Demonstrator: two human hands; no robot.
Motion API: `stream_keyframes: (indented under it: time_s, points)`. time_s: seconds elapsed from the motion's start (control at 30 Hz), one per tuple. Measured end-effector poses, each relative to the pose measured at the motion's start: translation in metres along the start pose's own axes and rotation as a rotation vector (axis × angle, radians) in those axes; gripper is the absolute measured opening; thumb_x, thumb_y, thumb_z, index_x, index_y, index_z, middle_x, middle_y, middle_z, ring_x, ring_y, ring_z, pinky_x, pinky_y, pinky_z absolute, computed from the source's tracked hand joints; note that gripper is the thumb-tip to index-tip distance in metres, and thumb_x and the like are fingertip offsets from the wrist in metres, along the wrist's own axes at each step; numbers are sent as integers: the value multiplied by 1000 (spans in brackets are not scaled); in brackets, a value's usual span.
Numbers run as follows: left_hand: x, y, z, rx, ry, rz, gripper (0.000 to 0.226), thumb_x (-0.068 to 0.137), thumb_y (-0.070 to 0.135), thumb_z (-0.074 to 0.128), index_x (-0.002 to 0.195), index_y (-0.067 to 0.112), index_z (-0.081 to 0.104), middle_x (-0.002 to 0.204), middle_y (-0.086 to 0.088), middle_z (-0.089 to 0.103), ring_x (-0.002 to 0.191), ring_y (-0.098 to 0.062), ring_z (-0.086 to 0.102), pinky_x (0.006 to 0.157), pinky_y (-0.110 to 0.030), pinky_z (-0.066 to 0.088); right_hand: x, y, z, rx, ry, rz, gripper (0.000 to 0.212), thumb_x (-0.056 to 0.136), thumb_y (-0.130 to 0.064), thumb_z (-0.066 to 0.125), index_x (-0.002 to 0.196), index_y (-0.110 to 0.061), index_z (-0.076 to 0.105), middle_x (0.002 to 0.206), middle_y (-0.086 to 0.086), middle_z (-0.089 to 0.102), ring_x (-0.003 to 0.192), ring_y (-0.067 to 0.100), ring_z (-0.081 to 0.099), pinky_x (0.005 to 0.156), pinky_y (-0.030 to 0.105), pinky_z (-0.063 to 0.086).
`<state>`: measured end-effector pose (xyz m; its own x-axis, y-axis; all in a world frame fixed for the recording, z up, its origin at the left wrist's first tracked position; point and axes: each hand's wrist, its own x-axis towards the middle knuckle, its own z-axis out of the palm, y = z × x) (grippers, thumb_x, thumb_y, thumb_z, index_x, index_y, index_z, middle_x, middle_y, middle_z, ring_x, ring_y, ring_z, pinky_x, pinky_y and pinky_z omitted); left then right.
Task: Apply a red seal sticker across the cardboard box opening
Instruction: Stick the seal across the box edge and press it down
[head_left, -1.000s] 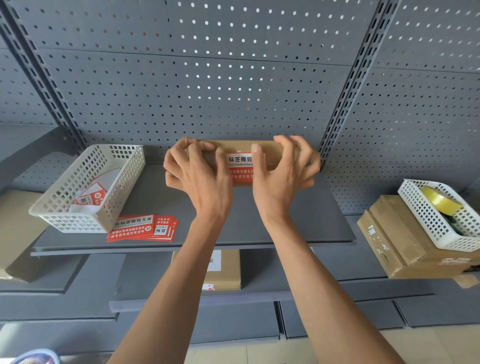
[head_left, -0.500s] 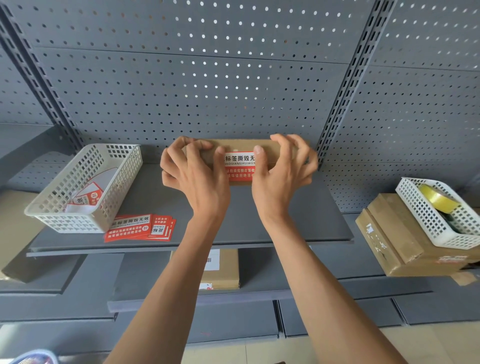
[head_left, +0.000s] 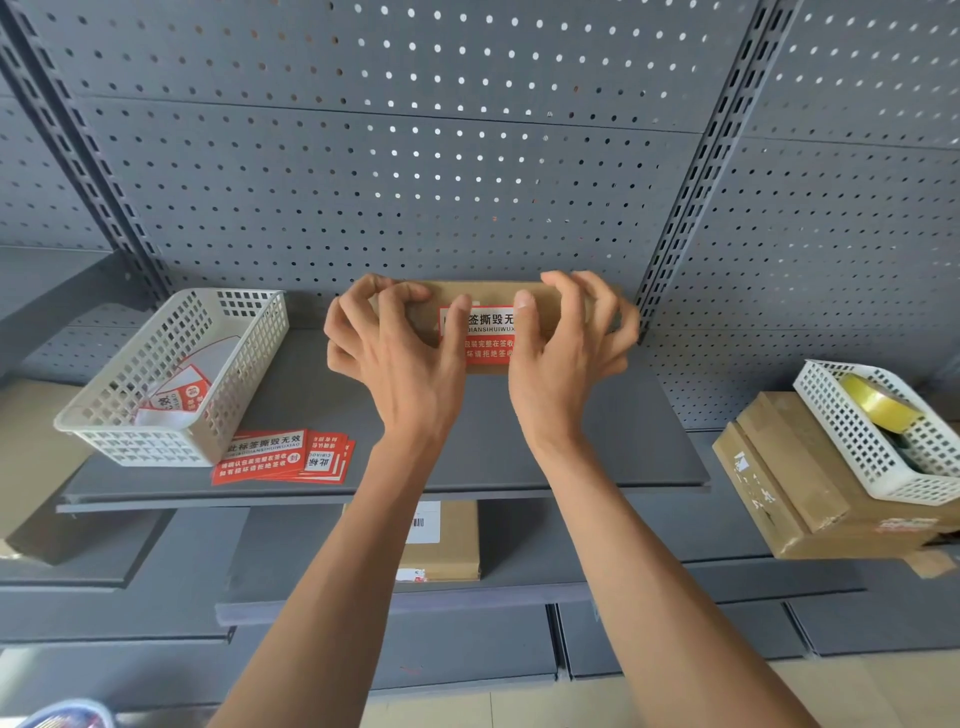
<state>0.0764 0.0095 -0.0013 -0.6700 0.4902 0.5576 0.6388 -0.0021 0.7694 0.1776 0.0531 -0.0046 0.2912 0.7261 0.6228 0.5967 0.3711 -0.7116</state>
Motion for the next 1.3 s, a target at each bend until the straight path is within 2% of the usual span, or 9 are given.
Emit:
stream_keyframes:
  time_s: [0.13, 0.37, 0.6, 1.1, 1.3]
  points:
    - [-1, -4, -3, 61, -44, 53, 53, 76, 68, 73, 106, 26, 61, 133, 3, 45, 137, -30, 31, 109, -46, 24, -7, 3, -3, -88, -70, -76, 53, 88, -63, 59, 131, -31, 57, 148, -9, 44, 141, 35, 28, 102, 49, 31]
    - [-1, -9, -3, 90, -48, 77, 51, 77, 63, 75, 110, 27, 61, 134, 2, 45, 136, -30, 31, 107, -52, 27, -9, 4, -2, -112, -83, -78, 59, 88, -64, 61, 136, -31, 54, 151, -8, 41, 145, 35, 24, 106, 51, 28]
    - [-1, -10, -3, 31, -45, 73, 39, 81, 50, 75, 109, 27, 61, 133, 3, 45, 137, -29, 30, 108, -49, 25, -8, 7, -2, -93, -92, -79, 55, 90, -58, 62, 137, -31, 54, 152, -8, 42, 144, 37, 24, 108, 54, 27]
    - [0, -11, -7, -6, -65, 69, 22, 92, 38, 67, 109, 25, 61, 136, 4, 43, 137, -29, 28, 107, -44, 20, -5, 12, -4, -52, -55, -95, 39, 99, -43, 54, 135, -31, 60, 148, -8, 48, 138, 36, 29, 106, 54, 32]
    - [0, -13, -8, 4, -74, 73, 17, 94, 33, 64, 109, 25, 62, 137, 4, 43, 137, -29, 28, 106, -43, 19, -3, 15, -4, -56, -41, -111, 34, 102, -34, 53, 134, -31, 62, 147, -8, 50, 136, 36, 31, 106, 47, 29]
